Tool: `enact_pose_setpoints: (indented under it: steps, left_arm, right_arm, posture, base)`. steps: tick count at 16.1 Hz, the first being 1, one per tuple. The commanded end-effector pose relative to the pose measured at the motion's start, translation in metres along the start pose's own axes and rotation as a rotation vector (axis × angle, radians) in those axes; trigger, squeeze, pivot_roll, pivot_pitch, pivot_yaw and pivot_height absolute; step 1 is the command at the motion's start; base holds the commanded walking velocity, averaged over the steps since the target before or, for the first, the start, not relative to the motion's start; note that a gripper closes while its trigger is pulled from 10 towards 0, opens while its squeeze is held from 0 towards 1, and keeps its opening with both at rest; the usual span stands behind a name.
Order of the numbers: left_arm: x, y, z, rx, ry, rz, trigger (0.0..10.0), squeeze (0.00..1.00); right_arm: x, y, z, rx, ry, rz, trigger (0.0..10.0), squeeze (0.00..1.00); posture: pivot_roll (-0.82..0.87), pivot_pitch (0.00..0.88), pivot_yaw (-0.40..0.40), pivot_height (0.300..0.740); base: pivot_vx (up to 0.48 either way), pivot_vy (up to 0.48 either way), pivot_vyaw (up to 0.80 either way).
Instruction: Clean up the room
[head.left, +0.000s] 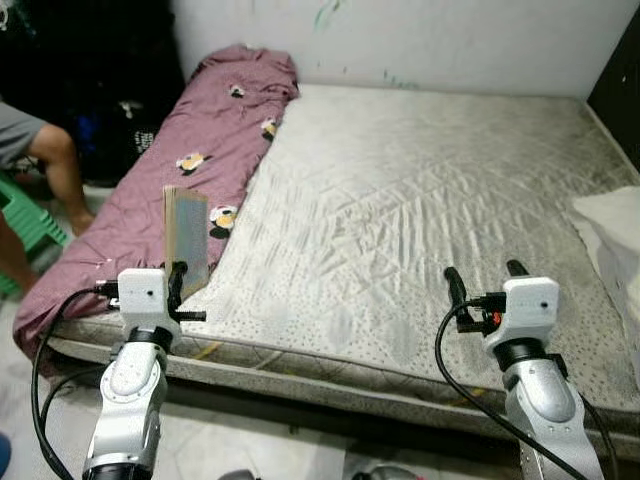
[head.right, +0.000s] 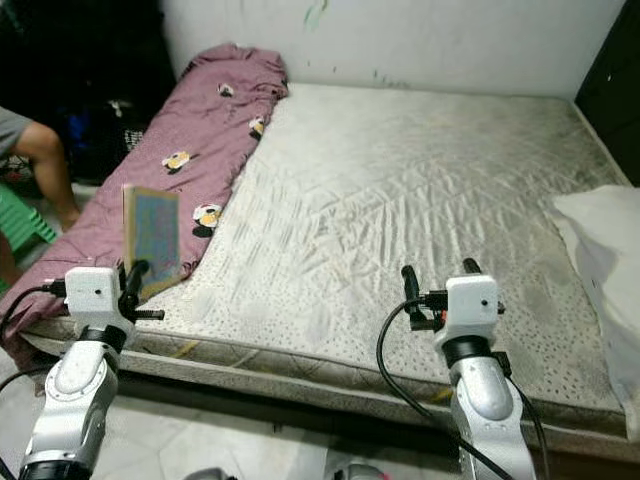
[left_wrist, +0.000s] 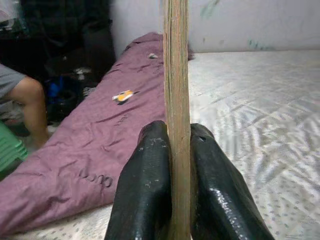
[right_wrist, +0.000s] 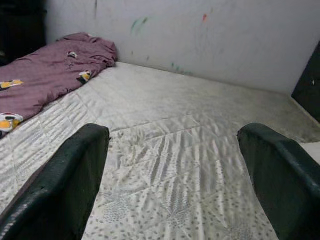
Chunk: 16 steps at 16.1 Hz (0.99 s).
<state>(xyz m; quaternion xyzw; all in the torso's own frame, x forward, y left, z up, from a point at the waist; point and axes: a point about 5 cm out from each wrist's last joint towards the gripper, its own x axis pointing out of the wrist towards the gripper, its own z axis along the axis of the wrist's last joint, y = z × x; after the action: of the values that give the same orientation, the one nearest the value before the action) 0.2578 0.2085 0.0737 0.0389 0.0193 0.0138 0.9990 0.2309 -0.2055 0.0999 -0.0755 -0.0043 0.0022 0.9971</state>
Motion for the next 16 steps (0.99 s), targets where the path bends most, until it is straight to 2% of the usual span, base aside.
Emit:
enact_pose_setpoints:
  steps: [1,4,7,10,12,16]
  left_arm:
    - [0.002,-0.001,0.012,-0.004,-0.046,-0.024,10.0,0.00]
    - [0.002,-0.004,0.020,-0.011,-0.056,-0.062,10.0,0.00]
    - [-0.003,-0.002,0.014,-0.011,-0.031,-0.073,10.0,0.00]
    - [-0.011,-0.009,0.009,-0.021,0.009,-0.095,10.0,0.00]
    - [-0.010,-0.015,0.010,-0.023,0.006,-0.126,10.0,0.00]
    - [-0.006,-0.009,0.014,-0.011,-0.002,-0.113,10.0,0.00]
  right_arm:
    - [0.002,0.002,0.009,-0.002,-0.028,0.009,10.0,0.00]
    - [0.004,0.001,0.016,0.007,-0.027,-0.033,10.0,0.00]
    - [0.002,0.010,0.015,0.032,-0.029,-0.030,10.0,0.00]
    - [0.005,0.014,0.017,0.063,-0.030,-0.051,10.0,0.00]
    - [0.005,0.016,0.015,0.066,-0.022,-0.048,10.0,0.00]
    - [0.004,0.017,0.014,0.061,-0.014,-0.042,10.0,0.00]
  posture:
    - [-0.09,0.000,0.030,0.740]
    - [-0.09,0.000,0.032,0.740]
    - [-0.09,0.000,0.061,0.740]
    - [-0.10,0.000,0.076,0.740]
    - [-0.10,0.000,0.071,0.740]
    - [-0.10,0.000,0.069,0.740]
  base:
    - [0.000,0.000,0.00]
    - [0.000,0.000,-0.41]
    - [0.000,0.000,-0.80]
    - [0.000,0.000,-0.71]
    - [0.000,0.000,0.00]
    - [0.000,-0.242,0.00]
